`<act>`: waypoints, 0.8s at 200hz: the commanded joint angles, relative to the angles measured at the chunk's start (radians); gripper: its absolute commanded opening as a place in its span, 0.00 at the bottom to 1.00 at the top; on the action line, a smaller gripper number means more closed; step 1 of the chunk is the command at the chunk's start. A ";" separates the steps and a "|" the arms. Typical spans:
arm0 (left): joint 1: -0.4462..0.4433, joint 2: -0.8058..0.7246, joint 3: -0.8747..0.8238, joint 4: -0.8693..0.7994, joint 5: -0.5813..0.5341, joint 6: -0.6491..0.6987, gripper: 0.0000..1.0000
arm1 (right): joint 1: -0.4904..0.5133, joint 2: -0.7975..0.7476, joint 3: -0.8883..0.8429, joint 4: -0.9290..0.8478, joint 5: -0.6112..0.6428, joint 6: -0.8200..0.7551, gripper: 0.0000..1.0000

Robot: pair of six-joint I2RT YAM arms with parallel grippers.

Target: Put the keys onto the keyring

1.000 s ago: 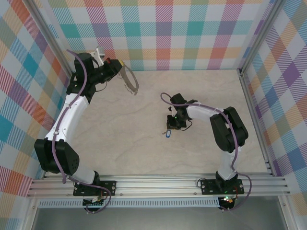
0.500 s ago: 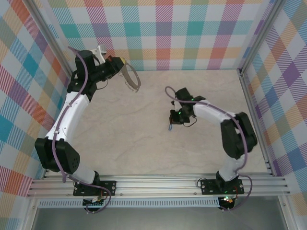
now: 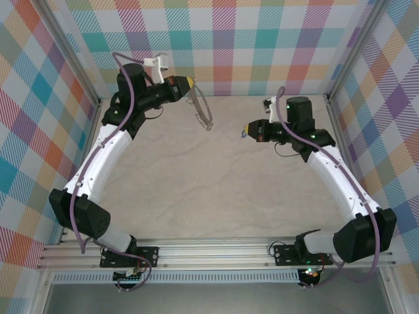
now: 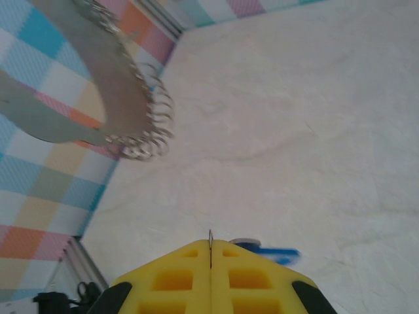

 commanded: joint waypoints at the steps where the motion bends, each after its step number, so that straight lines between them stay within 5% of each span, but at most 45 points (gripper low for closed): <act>1: -0.036 -0.005 0.073 -0.007 0.027 0.098 0.00 | -0.031 -0.052 0.018 0.116 -0.165 0.048 0.00; 160: -0.179 0.016 0.137 -0.010 0.049 0.451 0.00 | -0.056 -0.049 0.257 0.104 -0.136 0.077 0.00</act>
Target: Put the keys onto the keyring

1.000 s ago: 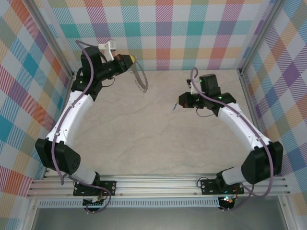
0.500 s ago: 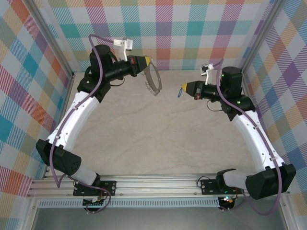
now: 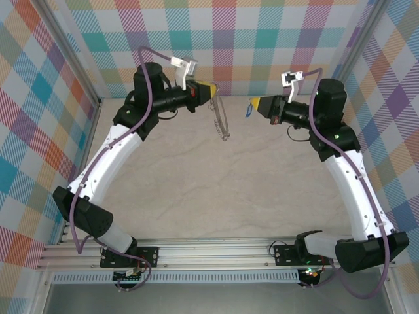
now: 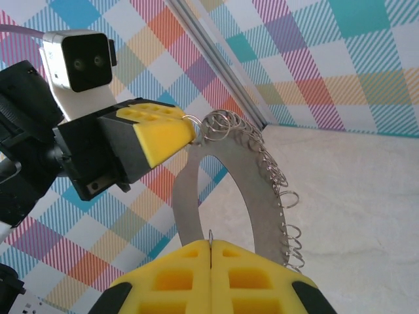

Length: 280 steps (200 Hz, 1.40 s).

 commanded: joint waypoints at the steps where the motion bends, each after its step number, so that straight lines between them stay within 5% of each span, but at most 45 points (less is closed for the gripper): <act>1: -0.032 -0.014 0.045 0.050 -0.011 0.115 0.00 | -0.004 0.021 0.050 -0.006 0.004 -0.008 0.00; 57: -0.127 -0.056 -0.023 0.072 -0.108 0.409 0.00 | -0.003 0.084 0.134 -0.025 -0.012 -0.028 0.00; 130: -0.179 -0.086 -0.085 0.222 -0.323 0.531 0.00 | -0.003 0.072 0.135 -0.049 -0.012 -0.057 0.00; 280: -0.198 -0.030 0.011 0.183 -0.220 0.508 0.00 | 0.006 0.132 0.220 -0.004 -0.066 -0.063 0.00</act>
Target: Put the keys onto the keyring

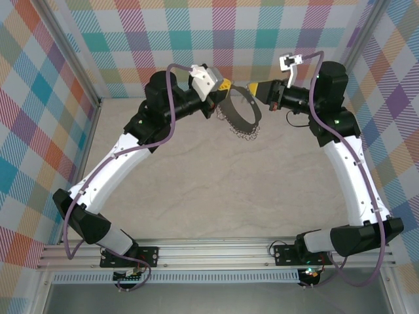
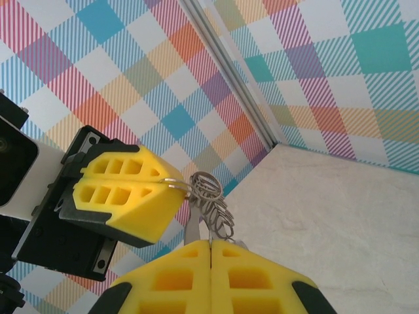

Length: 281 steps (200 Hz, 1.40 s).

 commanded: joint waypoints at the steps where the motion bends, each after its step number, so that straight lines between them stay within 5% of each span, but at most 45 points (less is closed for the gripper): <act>1: -0.014 0.009 0.041 0.030 0.046 -0.028 0.00 | 0.004 0.005 0.024 0.019 -0.023 -0.028 0.00; 153: -0.013 -0.012 0.073 0.056 0.084 -0.284 0.00 | 0.008 -0.017 0.043 0.091 -0.072 0.056 0.00; 281: -0.013 -0.016 0.083 0.035 0.104 -0.316 0.00 | 0.080 0.045 0.120 0.096 -0.072 0.054 0.00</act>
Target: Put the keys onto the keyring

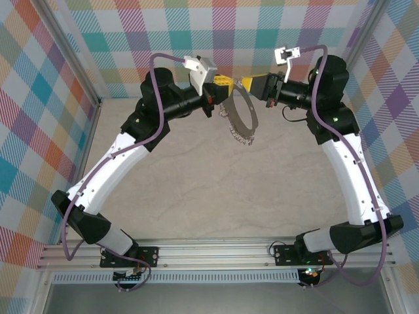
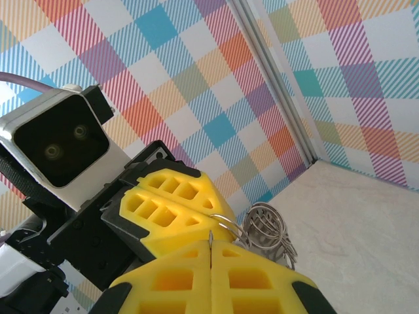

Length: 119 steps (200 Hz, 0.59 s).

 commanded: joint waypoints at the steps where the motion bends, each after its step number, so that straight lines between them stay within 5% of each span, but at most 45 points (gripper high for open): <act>1: -0.011 -0.015 0.035 0.034 0.018 -0.016 0.00 | 0.012 0.016 0.036 0.035 -0.017 0.000 0.00; 119: -0.010 -0.006 0.047 0.038 0.035 -0.013 0.00 | 0.028 0.063 0.079 0.006 -0.008 -0.021 0.00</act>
